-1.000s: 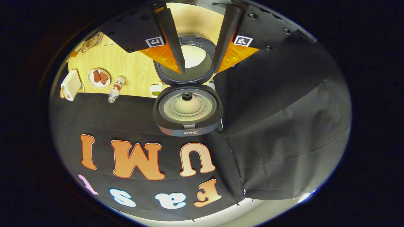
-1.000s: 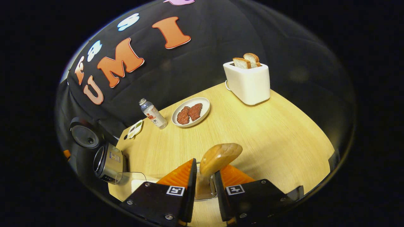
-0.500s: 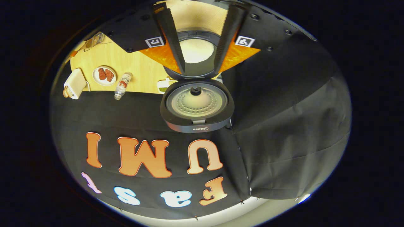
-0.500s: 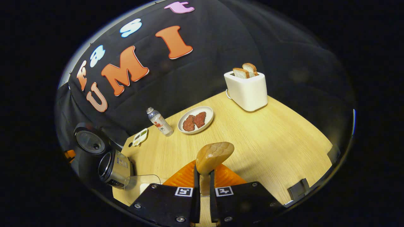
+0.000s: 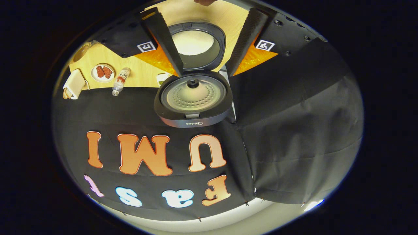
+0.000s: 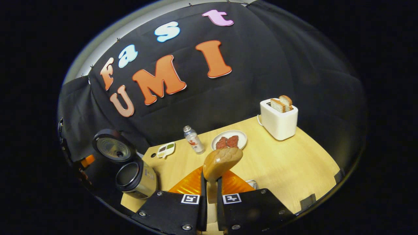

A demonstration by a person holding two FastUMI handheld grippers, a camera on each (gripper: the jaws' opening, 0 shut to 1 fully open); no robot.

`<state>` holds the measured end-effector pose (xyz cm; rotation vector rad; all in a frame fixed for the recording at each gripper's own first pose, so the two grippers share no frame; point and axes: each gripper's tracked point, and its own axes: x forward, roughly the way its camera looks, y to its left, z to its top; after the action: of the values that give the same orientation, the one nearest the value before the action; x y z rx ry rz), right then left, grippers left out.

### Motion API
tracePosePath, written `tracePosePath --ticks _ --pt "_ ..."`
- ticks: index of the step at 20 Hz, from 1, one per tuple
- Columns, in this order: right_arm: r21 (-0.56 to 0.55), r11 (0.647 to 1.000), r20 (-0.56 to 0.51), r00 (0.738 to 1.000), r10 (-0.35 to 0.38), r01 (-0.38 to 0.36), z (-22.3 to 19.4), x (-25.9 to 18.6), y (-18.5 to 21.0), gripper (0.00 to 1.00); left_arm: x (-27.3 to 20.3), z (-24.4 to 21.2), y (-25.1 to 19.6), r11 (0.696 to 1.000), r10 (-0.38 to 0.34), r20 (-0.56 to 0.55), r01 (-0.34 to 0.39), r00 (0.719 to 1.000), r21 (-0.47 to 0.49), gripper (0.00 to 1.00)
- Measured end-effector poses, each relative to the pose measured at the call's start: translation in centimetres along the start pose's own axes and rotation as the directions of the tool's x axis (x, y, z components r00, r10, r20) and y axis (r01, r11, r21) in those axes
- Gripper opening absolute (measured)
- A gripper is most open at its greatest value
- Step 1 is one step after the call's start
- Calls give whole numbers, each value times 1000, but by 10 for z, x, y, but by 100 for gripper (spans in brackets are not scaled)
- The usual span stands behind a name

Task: Close the left gripper, press the button to open the rice cooker; take a wooden spoon from the chopstick holder with the right hand, scoop a spoonful of rice and pour it into the rice cooker, then put the wooden spoon back into the chopstick holder.

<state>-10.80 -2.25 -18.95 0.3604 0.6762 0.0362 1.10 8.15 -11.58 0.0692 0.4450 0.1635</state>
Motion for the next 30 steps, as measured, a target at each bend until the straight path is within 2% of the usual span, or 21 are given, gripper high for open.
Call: tracePosePath --ticks 1,4,6,8,11,12,14,16,18,19,20,23,25,28,30 --pt "-15 1000 -21 1000 21 -21 -7 0 14 12 1 -2 4 1000 1 5 -1 1000 1 89" --pt "-100 993 -86 995 49 -57 -37 6 44 12 4 -6 18 1000 15 18 -15 1000 3 97" --pt "-173 983 -118 992 36 -56 -58 13 55 12 7 -10 25 1000 10 14 -10 1000 3 100" --pt "-258 966 -126 992 -8 -25 -73 17 57 12 12 -18 33 1000 4 0 -4 1000 7 100" --pt "-411 909 -62 993 -100 66 -82 26 51 12 17 -27 46 1000 -1 -15 1 1000 24 100" --pt "-426 900 -37 992 -117 90 -85 28 53 12 19 -28 50 999 3 -13 -3 1000 34 97" --pt "-461 878 -12 989 -149 127 -93 29 54 11 23 -31 58 999 12 -14 -12 1000 44 100" --pt "-500 852 -1 984 -178 154 -106 28 54 11 26 -37 60 999 1 -28 0 1000 48 96" --pt "-513 840 -11 978 -209 174 -121 27 49 10 30 -43 62 997 -12 -42 15 999 70 98" --pt "-510 841 -22 975 -222 179 -132 26 46 10 33 -44 63 996 -17 -45 21 999 84 100" --pt "-508 840 -32 971 -239 190 -143 25 42 8 36 -46 62 995 -26 -48 30 999 94 97" --pt "-498 840 -14 967 -256 215 -153 26 48 9 41 -49 54 992 -58 -66 65 996 111 100" --pt "-430 879 -48 967 -249 205 -167 28 56 8 42 -48 52 989 -76 -58 83 995 122 96" --pt "-271 950 -93 978 -186 155 -176 29 78 8 39 -42 53 985 -92 -34 96 995 147 100" --pt "-174 974 -119 978 -169 147 -178 32 84 8 37 -45 56 982 -98 -32 102 995 158 100"
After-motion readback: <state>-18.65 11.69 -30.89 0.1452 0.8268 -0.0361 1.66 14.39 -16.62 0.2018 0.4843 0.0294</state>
